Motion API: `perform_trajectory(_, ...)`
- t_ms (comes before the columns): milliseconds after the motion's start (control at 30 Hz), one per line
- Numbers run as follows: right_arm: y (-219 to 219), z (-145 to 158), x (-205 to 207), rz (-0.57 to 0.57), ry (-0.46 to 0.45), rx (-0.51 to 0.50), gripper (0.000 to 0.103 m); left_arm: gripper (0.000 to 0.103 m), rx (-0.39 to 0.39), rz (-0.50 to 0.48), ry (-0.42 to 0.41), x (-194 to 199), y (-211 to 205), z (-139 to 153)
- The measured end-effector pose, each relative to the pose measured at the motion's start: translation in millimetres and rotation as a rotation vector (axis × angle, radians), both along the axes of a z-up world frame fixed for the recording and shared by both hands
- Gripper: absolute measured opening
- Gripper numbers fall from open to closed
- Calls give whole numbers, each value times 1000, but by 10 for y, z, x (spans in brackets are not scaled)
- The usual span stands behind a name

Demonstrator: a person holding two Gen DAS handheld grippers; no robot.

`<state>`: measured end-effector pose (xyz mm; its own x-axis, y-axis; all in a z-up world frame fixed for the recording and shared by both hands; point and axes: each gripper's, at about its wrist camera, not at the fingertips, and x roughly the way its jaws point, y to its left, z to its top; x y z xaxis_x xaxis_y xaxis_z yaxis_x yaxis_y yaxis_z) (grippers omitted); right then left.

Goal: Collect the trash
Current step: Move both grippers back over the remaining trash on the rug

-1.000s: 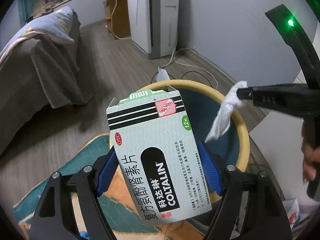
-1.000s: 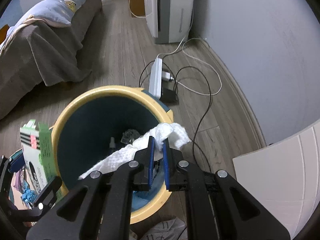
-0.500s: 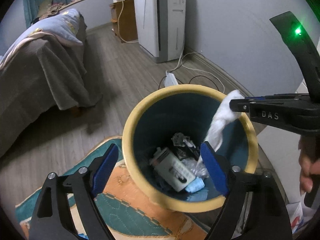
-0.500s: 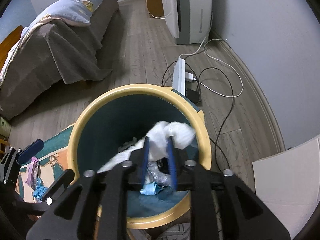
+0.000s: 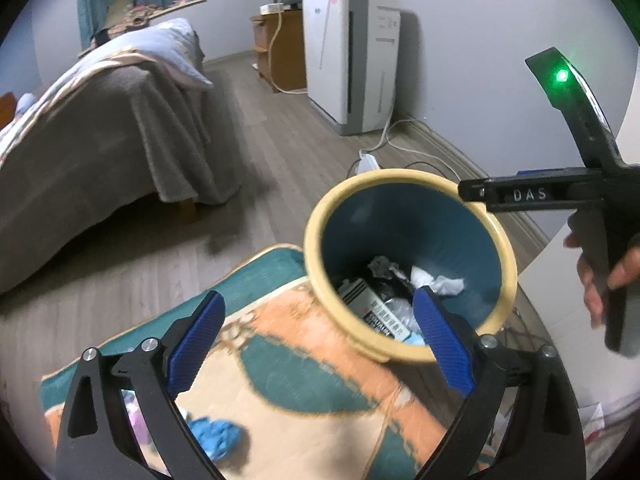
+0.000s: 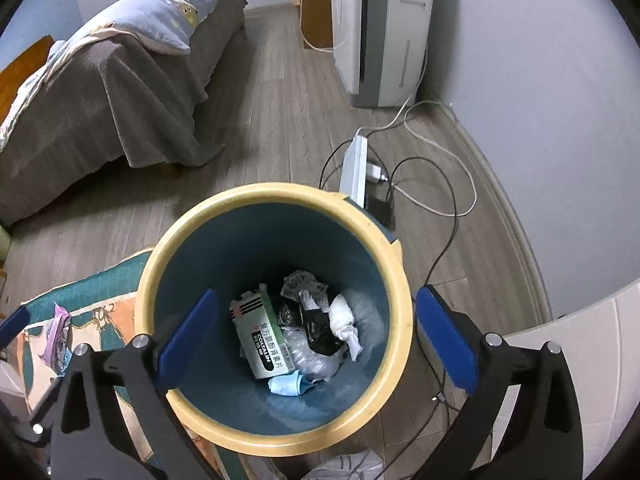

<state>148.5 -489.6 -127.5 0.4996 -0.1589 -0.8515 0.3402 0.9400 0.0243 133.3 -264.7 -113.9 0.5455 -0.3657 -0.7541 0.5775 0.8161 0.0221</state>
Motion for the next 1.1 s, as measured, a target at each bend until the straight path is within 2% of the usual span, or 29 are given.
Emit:
perform_trajectory(200, 230, 183, -23, 44, -36, -67, 97, 97, 4, 60, -33, -159, 430, 272)
perform_trajectory(400, 638, 390, -26, 118, -81, -86, 97, 98, 23, 158, -43, -286, 976, 451)
perform_trajectory(533, 1018, 522, -34, 190, -107, -128, 97, 98, 31, 237, -47, -361, 1324, 491)
perform_trajectory(700, 1581, 565, -24, 288, -110, -139, 97, 98, -34, 345, -38, -392, 1852, 449)
perform_trajectory(867, 2160, 503, -36, 393, -112, -265, 97, 98, -11, 434, -44, -366, 2283, 377)
perform_trajectory(933, 2369, 418, -45, 450, -104, -245, 97, 98, 6, 458, -38, -352, 2398, 329)
perform_trajectory(1100, 2719, 97, 26, 522, -14, -87, 97, 98, 44, 477, 1, -314, 2628, 166)
